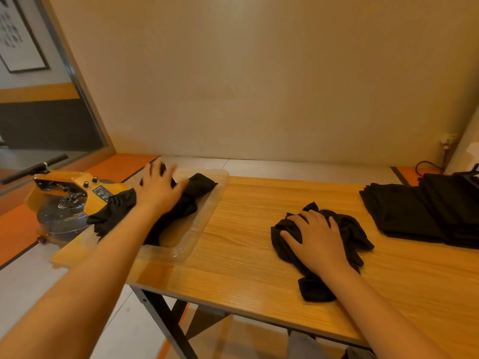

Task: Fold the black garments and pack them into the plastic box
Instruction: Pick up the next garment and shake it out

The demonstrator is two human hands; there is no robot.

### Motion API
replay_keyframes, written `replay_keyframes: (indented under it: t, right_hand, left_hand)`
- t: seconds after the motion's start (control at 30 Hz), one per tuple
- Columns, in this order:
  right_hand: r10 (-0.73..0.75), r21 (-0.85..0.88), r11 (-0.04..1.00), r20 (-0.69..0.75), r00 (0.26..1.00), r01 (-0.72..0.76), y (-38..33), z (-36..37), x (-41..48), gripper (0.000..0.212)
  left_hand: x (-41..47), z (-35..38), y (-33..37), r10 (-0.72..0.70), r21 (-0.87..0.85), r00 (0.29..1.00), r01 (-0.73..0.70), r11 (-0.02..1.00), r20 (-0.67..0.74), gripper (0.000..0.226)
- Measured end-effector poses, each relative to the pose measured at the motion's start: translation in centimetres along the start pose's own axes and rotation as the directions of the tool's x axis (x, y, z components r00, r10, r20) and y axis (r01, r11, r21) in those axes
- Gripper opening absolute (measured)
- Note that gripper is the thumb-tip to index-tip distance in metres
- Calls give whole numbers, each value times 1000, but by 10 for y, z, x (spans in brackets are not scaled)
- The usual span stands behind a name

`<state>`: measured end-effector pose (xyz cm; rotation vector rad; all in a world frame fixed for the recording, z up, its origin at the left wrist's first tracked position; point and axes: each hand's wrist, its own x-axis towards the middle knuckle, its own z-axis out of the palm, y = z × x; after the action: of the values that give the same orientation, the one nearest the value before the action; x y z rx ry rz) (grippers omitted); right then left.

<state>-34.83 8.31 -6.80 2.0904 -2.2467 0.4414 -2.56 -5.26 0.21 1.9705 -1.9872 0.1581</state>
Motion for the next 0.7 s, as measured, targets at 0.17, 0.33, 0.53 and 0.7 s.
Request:
replay_keyframes:
  t: [0.17,0.33,0.53,0.7]
  right_hand:
    - [-19,-10,1000,-8,1000,19,0,-1,-1,51]
    - [-45,124,992,48,998,39,0,-8,0,42]
    - [-32,862,506,53,998,-29,10,-75,2,42]
    - [-28,835,548,-43,999,52,36,-114,2,38]
  left_hand:
    - [-23,53,-13,-15,180,945,-46,983,327,78]
    - [-36,28,17,119,66,983,-129,989,138,73]
    - [-105,-2,152,525,-723,775,-130,678,353,81]
    - [-119,-1,211,618,-851,701,-30,525,356,36]
